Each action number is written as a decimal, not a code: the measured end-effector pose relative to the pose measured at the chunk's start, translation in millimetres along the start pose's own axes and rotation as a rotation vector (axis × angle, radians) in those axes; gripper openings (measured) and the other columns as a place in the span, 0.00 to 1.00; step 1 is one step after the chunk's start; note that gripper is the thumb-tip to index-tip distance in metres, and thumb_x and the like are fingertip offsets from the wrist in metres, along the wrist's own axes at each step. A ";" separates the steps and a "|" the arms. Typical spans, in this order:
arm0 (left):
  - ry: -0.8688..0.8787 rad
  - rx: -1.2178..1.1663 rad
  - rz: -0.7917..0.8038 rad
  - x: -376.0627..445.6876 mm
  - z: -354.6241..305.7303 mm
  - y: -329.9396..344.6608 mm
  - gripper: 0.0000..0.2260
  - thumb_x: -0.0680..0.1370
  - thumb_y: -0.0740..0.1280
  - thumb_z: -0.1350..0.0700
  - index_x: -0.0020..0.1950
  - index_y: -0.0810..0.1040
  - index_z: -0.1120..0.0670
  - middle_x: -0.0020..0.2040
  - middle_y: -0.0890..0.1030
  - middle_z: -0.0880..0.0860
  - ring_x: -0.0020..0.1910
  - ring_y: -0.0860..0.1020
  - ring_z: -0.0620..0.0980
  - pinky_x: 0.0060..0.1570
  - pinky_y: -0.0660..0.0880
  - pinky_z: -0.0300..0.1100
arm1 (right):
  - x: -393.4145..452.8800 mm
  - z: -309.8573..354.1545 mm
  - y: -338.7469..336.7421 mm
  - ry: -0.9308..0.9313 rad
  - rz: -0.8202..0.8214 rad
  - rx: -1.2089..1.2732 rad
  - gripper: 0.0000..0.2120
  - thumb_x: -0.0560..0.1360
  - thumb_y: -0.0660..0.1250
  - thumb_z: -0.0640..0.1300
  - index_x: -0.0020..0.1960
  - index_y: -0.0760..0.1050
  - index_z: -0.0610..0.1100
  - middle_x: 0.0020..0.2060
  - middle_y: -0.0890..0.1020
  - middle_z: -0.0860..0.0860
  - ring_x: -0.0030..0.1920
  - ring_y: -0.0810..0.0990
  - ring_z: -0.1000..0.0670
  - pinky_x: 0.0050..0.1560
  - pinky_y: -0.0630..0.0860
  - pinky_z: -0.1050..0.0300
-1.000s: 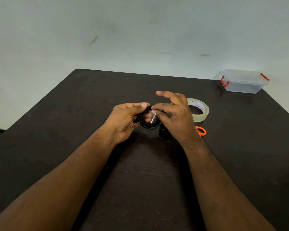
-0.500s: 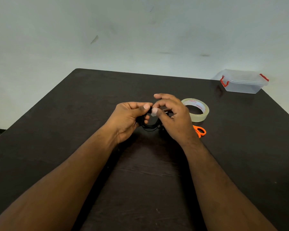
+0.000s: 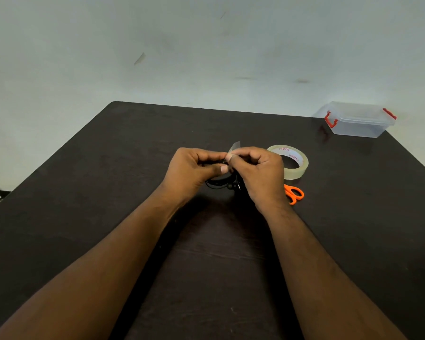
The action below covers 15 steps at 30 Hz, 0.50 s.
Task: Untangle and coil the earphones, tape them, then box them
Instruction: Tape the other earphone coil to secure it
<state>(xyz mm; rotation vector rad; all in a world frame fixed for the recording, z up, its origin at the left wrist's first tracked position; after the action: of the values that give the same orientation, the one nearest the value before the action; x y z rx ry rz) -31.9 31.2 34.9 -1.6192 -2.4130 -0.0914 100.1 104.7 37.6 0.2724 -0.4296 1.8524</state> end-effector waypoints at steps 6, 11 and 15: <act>0.080 0.066 -0.126 -4.5 -1.5 6.1 0.12 0.71 0.75 0.65 0.53 0.84 0.58 0.45 0.86 0.49 0.45 0.84 0.43 0.45 0.78 0.32 | 1.5 -0.9 1.0 0.014 0.012 0.005 0.02 0.71 0.73 0.39 0.42 0.84 0.44 0.35 0.85 0.49 0.39 0.85 0.49 0.45 0.83 0.47; 0.132 0.144 -0.203 -5.7 -0.7 4.6 0.09 0.74 0.73 0.62 0.53 0.84 0.56 0.44 0.86 0.49 0.41 0.83 0.41 0.43 0.78 0.34 | 1.9 -0.1 -0.8 0.008 -0.022 0.015 0.03 0.71 0.74 0.38 0.43 0.84 0.45 0.37 0.85 0.50 0.40 0.84 0.52 0.46 0.82 0.49; 0.132 0.184 -0.260 -7.0 0.5 4.4 0.07 0.77 0.71 0.60 0.53 0.84 0.52 0.42 0.86 0.49 0.38 0.82 0.44 0.40 0.78 0.36 | 1.3 -0.5 0.9 0.002 -0.003 0.033 0.03 0.72 0.73 0.39 0.45 0.84 0.44 0.40 0.86 0.51 0.44 0.84 0.52 0.49 0.82 0.47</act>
<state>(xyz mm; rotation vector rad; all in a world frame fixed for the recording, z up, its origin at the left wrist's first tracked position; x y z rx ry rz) -25.4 26.6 32.5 -1.1801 -2.4353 -0.0193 98.8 105.8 37.5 0.2933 -0.3979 1.8578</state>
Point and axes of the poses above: each hand's wrist, its own x-axis towards the middle knuckle, its own y-axis out of the palm, z = x × y, the point moved 5 cm from there along x, towards the middle knuckle
